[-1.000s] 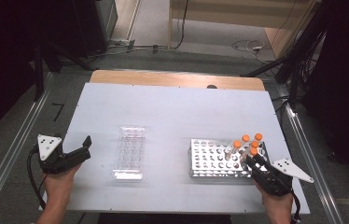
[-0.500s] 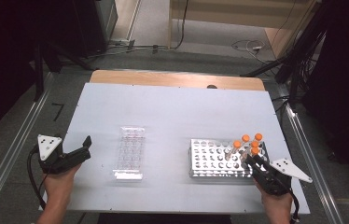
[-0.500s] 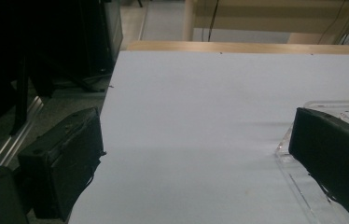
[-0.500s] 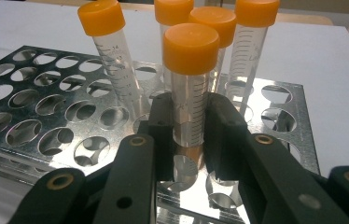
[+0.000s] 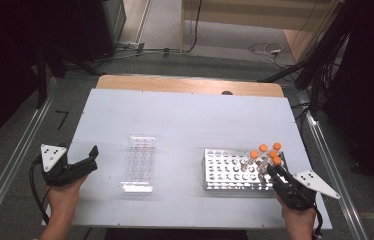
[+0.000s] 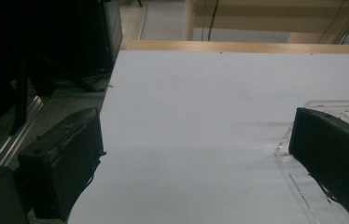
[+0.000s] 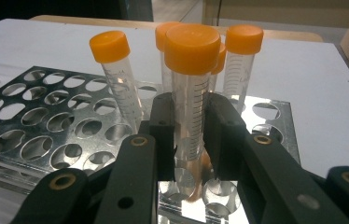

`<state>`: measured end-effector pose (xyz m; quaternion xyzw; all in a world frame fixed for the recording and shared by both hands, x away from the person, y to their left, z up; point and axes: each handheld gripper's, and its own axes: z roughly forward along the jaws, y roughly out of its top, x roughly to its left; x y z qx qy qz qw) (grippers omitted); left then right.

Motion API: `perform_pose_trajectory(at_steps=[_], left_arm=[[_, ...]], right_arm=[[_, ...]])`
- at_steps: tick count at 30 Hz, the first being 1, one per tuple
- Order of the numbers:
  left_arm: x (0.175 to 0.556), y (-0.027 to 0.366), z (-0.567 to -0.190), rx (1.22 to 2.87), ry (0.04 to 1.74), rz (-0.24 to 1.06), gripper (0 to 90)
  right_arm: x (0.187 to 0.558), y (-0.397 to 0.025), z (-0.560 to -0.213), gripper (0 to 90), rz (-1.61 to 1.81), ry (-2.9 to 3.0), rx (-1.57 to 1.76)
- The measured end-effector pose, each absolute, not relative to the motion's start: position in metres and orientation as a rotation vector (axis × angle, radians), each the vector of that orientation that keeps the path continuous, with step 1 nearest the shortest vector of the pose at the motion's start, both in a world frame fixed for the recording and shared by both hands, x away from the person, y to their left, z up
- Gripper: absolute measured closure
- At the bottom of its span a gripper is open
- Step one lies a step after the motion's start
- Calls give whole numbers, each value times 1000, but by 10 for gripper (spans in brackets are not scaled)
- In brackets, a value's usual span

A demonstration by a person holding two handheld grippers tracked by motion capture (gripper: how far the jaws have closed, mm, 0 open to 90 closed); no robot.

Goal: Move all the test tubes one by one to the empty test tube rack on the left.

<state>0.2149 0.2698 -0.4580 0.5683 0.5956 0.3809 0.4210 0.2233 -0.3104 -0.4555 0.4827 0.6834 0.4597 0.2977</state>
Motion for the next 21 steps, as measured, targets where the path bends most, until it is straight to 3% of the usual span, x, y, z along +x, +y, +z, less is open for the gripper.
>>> perform_pose_trajectory(at_steps=[21], left_arm=[[215, 269, -458, 1432, 1485, 956, 31]], right_arm=[[216, -311, -427, 721, 1213, 1770, 1253]])
